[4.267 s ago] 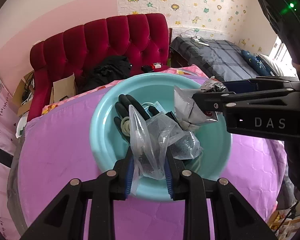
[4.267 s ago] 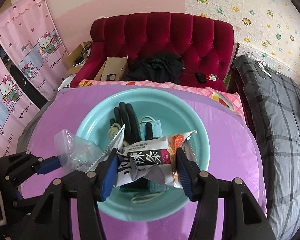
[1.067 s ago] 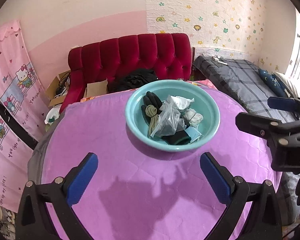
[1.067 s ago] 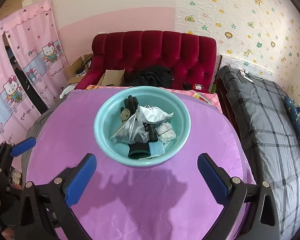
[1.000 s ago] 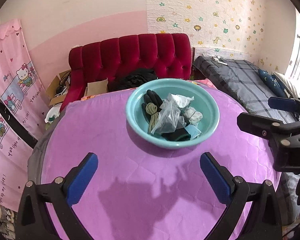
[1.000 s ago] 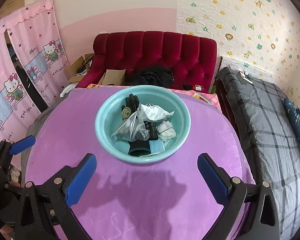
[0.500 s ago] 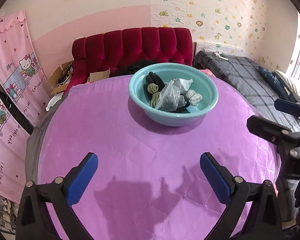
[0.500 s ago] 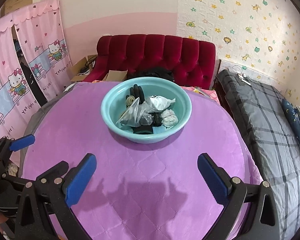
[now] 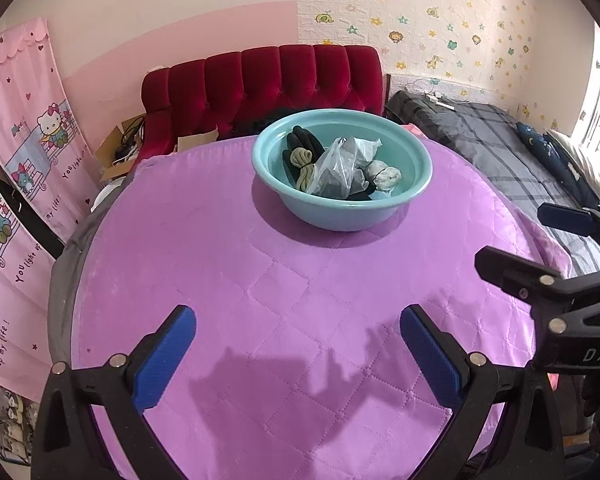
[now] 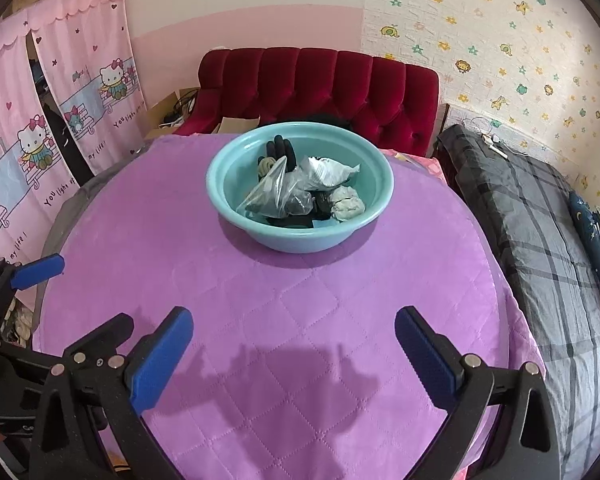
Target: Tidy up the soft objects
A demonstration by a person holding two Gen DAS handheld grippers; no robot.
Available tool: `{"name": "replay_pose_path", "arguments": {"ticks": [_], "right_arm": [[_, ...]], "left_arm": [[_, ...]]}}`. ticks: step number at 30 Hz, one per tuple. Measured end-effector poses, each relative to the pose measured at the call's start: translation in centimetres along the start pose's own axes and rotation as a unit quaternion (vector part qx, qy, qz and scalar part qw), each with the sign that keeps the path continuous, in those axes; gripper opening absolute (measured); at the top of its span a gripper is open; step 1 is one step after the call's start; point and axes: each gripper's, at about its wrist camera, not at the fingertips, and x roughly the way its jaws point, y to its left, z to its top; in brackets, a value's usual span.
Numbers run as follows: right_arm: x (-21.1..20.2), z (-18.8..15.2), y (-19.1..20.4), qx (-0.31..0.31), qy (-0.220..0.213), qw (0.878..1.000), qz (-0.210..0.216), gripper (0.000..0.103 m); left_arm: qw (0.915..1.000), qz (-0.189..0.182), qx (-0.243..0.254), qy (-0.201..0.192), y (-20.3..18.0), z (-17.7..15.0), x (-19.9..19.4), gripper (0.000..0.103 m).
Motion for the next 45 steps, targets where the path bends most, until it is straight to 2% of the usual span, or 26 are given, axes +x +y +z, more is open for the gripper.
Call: {"name": "replay_pose_path", "arguments": {"ticks": [45], "right_arm": [[0.71,0.45,-0.23,-0.005,0.009,1.000,0.005,0.103]], "left_arm": [[0.9999,0.007,0.000,0.012,-0.34,0.24,0.46,0.103]]}}
